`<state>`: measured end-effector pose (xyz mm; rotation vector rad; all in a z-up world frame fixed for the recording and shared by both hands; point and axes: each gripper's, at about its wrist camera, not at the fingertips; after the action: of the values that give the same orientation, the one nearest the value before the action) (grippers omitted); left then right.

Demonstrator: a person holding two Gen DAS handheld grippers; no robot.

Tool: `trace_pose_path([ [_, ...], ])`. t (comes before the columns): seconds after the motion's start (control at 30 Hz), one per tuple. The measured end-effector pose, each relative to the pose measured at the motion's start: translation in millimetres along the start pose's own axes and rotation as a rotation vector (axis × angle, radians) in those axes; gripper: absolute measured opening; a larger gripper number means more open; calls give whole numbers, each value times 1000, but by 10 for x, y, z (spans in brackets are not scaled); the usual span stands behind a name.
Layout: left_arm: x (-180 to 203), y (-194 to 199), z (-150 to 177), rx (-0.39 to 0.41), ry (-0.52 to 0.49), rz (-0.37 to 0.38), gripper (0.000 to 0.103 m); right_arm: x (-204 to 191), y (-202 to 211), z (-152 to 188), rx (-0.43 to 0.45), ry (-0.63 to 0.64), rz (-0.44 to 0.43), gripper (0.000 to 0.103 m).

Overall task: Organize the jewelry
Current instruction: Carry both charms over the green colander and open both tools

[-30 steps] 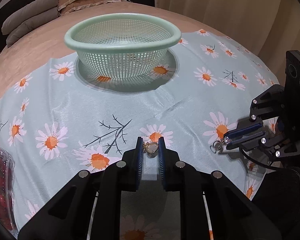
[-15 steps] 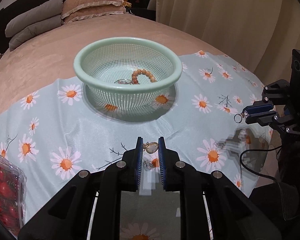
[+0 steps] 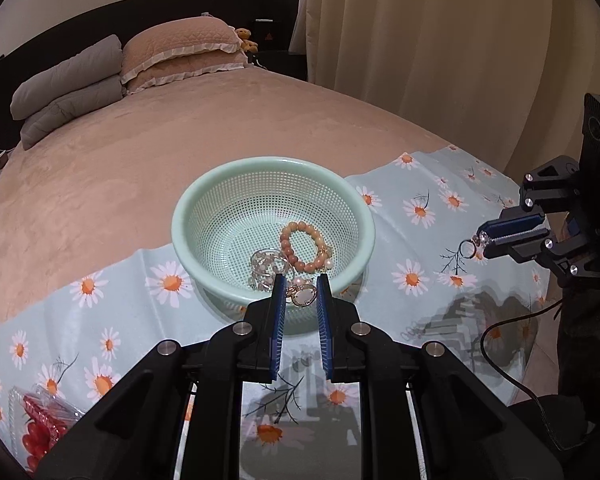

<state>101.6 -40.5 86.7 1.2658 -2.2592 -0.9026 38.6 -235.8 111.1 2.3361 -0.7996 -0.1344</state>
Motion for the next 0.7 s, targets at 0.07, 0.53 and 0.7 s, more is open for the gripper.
trace_pose_path([
  [0.07,-18,-58,-73,2,1,22,16,88,-83,-67,6,-5,10,8],
  [0.53,-179,-482,-107,-53,41,45,16,591,-741,29,22,-140,53,9],
  [0.7,-267,-504,-77,-51,113,9,21,678,-861,47,29,-175,141,14],
])
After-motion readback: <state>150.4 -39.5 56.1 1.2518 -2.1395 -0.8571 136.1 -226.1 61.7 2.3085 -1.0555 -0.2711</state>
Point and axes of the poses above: each gripper's, at about its wrist camera, not at the fingertips, and y roughly against the way its jaws point, x to its right, z to its underside, and after that the axes turned 3 degrees about -z, right-handed
